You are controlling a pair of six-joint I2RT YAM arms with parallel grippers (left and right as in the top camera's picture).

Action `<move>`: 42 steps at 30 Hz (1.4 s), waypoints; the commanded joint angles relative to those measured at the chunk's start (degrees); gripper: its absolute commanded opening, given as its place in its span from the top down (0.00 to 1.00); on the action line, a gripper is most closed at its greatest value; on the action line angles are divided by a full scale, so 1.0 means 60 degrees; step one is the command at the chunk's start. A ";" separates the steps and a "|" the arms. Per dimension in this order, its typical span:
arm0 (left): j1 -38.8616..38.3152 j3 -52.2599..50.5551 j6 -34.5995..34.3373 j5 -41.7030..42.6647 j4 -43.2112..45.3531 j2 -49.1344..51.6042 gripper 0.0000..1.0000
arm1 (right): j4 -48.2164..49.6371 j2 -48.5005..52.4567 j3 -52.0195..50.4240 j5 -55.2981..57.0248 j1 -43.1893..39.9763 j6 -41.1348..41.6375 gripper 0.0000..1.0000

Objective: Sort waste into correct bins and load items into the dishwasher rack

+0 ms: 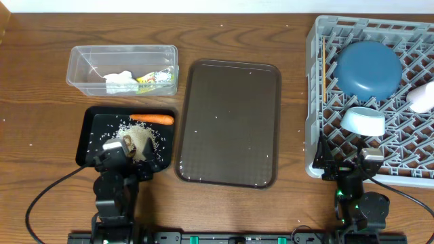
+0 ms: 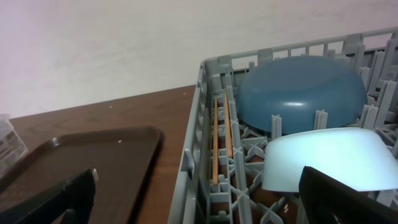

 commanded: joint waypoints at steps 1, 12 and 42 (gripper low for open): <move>-0.0157 -0.0291 0.0790 0.0601 0.0448 -0.0372 0.02 | -0.0029 -0.0066 -0.0015 -0.0102 -0.0153 -0.0135 0.01; -0.0153 -0.1293 0.1249 0.0452 0.1020 -0.2142 0.02 | -0.0029 -0.0066 -0.0015 -0.0102 -0.0153 -0.0135 0.01; -0.0153 -0.1654 0.1246 0.0091 0.1388 -0.2310 0.02 | -0.0029 -0.0066 -0.0015 -0.0102 -0.0153 -0.0135 0.01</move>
